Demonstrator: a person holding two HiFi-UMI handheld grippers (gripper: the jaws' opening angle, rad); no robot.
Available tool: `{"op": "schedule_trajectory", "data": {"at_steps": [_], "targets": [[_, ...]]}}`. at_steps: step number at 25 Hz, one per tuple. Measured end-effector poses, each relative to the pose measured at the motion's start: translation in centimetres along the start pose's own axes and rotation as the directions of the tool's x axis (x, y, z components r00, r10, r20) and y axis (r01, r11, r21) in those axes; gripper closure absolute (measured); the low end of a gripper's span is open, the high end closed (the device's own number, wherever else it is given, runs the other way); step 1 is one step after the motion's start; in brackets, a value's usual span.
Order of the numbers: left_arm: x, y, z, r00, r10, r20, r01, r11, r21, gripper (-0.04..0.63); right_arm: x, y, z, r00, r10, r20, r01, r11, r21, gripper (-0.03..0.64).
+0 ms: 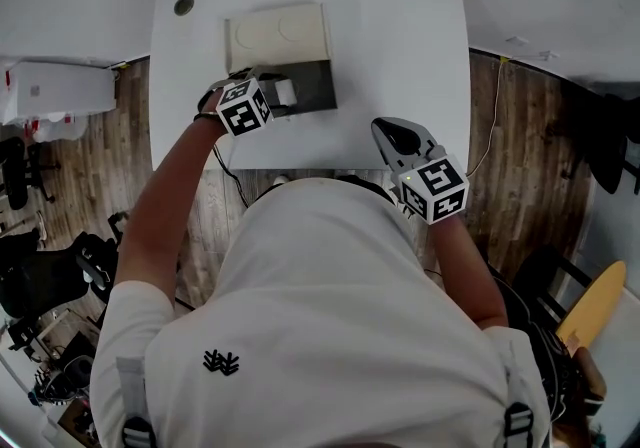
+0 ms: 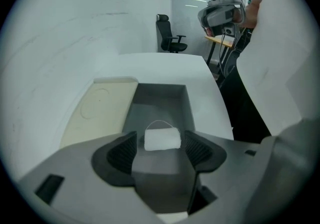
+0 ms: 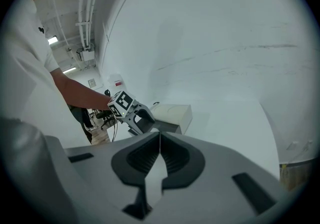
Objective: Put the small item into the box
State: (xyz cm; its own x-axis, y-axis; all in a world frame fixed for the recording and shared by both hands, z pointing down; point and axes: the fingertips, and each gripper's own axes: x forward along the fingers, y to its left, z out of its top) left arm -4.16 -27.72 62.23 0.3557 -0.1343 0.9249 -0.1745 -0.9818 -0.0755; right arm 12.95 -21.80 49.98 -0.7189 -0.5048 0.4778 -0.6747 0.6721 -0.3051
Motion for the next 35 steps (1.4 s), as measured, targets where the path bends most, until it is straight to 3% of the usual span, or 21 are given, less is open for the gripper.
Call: {"op": "schedule_trajectory", "data": {"at_steps": [4,9,19,23,31,35], "targets": [[-0.1,0.2,0.1,0.999,0.01,0.034,-0.008,0.999,-0.041,0.29,0.3,0.0,0.0,1.0,-0.002,-0.003,0.002,1.0,-0.005,0.606],[-3.5,-0.6,-2.3,0.993,0.041,0.112,-0.028,0.992,-0.122,0.29,1.1,4.4,0.3,1.0,-0.013,-0.001,0.013,1.0,-0.024,0.606],[-7.6,-1.8,-3.0,0.953,0.103,0.285,-0.012,0.953,-0.302,0.31,2.5,7.3,0.6,1.0,-0.025,-0.002,0.025,0.999,-0.045,0.606],[-9.5,-3.3,-3.3,0.924,0.128,0.362,0.013,0.932,-0.363,0.373,3.0,9.1,0.4,1.0,-0.026,-0.004,0.026,0.998,-0.058,0.606],[-13.0,-6.8,-4.5,0.849,0.179,0.497,0.082,0.884,-0.459,0.577,3.6,12.3,-0.1,0.999,-0.044,-0.005,0.044,0.997,-0.069,0.606],[-14.3,-9.8,-5.4,0.829,0.136,0.543,0.155,0.876,-0.457,0.589,4.1,14.5,-0.6,0.999,-0.052,-0.003,0.051,0.996,-0.073,0.606]]}}
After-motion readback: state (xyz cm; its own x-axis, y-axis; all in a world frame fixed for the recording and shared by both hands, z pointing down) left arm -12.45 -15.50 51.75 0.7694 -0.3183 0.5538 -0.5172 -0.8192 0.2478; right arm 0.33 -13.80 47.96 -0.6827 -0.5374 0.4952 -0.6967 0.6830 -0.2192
